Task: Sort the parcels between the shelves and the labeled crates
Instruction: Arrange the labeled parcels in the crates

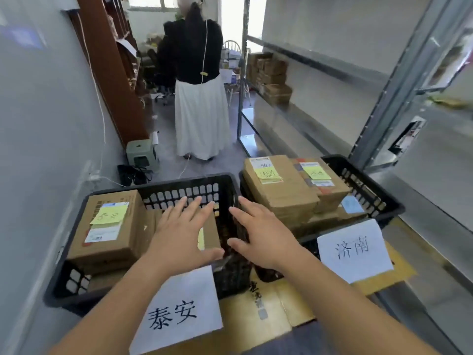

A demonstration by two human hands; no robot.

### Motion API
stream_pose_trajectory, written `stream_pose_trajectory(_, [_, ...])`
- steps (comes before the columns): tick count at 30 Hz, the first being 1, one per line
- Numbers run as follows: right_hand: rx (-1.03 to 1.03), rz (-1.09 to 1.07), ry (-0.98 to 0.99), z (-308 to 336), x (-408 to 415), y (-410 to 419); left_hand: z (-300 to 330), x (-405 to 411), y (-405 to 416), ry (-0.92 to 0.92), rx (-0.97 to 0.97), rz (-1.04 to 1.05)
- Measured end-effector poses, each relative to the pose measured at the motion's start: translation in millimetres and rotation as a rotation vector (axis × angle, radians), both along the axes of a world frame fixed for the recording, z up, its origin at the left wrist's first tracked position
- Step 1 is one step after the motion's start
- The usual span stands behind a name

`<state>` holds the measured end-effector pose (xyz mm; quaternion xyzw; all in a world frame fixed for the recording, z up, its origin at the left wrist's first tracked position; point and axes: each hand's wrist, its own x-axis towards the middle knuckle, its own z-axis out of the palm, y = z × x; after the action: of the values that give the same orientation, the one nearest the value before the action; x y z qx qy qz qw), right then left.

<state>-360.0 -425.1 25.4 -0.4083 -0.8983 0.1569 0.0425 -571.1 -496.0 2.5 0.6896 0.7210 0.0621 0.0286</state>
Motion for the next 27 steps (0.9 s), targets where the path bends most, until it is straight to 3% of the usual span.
stream_pose_trajectory(13, [0.029, -0.494, 0.033, 19, 306, -59, 21, 292, 36, -0.024, 0.06, -0.436])
stream_pose_trajectory(27, [-0.013, -1.043, 0.016, -14, 535, -108, -7, 572, 94, -0.047, 0.002, -1.027])
